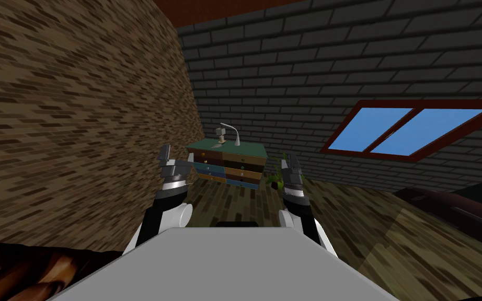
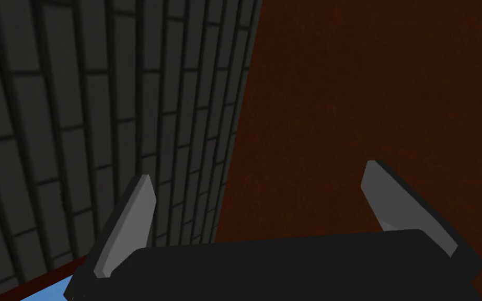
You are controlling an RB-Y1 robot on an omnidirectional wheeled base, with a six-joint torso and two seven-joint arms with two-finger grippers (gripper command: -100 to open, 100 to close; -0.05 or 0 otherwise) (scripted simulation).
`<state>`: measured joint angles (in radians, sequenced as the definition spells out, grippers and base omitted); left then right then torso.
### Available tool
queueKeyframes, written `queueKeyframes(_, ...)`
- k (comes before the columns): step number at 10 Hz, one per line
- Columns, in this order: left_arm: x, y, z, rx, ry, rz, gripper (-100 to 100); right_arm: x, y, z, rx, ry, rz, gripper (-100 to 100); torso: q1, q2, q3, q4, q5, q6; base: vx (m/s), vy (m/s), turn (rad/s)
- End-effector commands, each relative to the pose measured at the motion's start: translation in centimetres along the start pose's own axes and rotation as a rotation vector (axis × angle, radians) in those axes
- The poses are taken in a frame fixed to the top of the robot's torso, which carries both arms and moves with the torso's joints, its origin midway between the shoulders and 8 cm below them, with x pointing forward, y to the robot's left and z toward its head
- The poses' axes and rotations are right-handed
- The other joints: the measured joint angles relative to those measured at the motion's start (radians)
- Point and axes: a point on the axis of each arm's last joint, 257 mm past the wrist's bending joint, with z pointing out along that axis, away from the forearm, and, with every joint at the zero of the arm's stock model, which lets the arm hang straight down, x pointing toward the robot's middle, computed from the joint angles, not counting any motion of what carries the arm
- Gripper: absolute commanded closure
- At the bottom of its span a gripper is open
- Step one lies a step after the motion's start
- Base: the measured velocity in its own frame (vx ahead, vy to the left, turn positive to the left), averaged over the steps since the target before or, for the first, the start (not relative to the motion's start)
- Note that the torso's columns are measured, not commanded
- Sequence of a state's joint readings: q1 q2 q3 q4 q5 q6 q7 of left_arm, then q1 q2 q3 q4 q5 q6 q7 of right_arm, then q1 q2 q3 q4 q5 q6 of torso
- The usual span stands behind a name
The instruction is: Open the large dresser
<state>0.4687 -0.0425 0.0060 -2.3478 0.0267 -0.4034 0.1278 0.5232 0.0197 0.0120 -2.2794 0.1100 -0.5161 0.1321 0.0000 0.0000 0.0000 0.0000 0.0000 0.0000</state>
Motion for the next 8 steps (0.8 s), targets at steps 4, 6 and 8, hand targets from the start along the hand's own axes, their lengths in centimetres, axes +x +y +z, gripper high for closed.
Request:
queueKeyframes(4,0.0,-0.01,0.0,0.0,0.0,0.0,0,0.0,0.01,0.0,0.0,0.0,0.0,0,0.0,0.248,-0.497,0.248,0.0,0.0,0.0,0.0,0.0)
queueKeyframes(6,0.0,-0.01,0.0,0.0,0.0,0.0,0,0.0,0.01,0.0,0.0,0.0,0.0,0,0.0,0.396,-0.792,0.396,0.0,0.0,0.0,0.0,0.0)
queueKeyframes(8,0.0,-0.02,0.0,0.0,0.0,0.0,0,0.0,0.02,0.01,0.0,0.0,0.0,0,0.0,0.544,-1.087,0.544,0.0,0.0,0.0,0.0,0.0)
